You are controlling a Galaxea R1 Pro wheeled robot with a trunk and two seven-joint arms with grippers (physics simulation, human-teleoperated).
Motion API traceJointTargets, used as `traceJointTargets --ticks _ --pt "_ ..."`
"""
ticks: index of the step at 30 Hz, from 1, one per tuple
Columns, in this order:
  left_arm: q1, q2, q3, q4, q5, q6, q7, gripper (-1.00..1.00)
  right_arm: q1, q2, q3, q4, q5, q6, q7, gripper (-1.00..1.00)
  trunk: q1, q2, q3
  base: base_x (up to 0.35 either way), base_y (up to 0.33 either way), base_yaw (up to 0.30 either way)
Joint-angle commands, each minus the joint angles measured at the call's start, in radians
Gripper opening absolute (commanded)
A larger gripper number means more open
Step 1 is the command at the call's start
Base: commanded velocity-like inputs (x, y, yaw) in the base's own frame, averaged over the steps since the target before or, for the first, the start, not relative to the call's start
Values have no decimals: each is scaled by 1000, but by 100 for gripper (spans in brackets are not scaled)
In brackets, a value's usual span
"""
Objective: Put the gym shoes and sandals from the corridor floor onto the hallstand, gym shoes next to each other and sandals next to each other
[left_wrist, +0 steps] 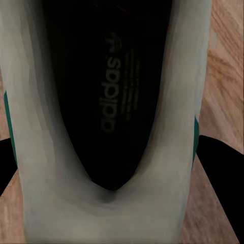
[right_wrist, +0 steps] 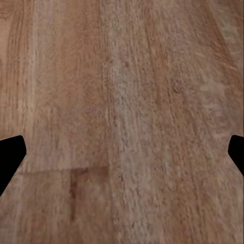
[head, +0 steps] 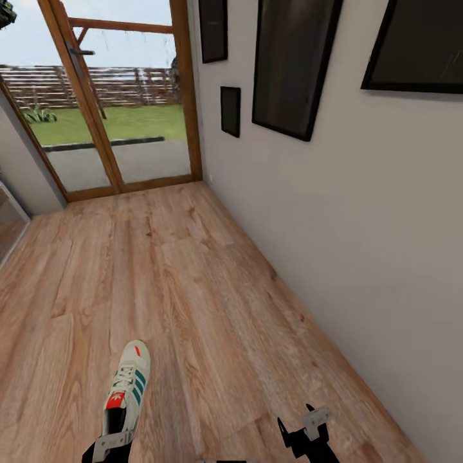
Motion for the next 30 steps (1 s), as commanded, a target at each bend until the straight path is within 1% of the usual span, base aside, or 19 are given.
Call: traceJointTargets --ticks 1,14,17,23,28,30 --pt "-1 0 2 1 9 -2 -8 -100 0 -1 -1 0 5 -3 0 100 0 0 -1 193 301 0" --pt "-1 0 3 -1 9 -2 -8 -100 0 -3 -1 0 5 -2 0 100 0 0 -1 208 296 0" --pt "0 1 2 -1 9 -3 -8 -100 0 -4 -2 1 5 -1 0 100 0 0 -1 127 296 -166" --pt "5 1 3 -2 9 -3 -8 -100 0 -5 -4 15 4 -1 -1 100 0 0 -1 -7 301 -245" --pt "5 1 3 -2 9 -4 -8 -100 0 -6 -4 34 4 -1 -9 100 0 0 -1 -186 267 -277" --pt "5 2 3 -2 9 -9 -8 -100 0 -6 -4 35 4 -1 -25 100 0 0 -1 -217 253 -293"
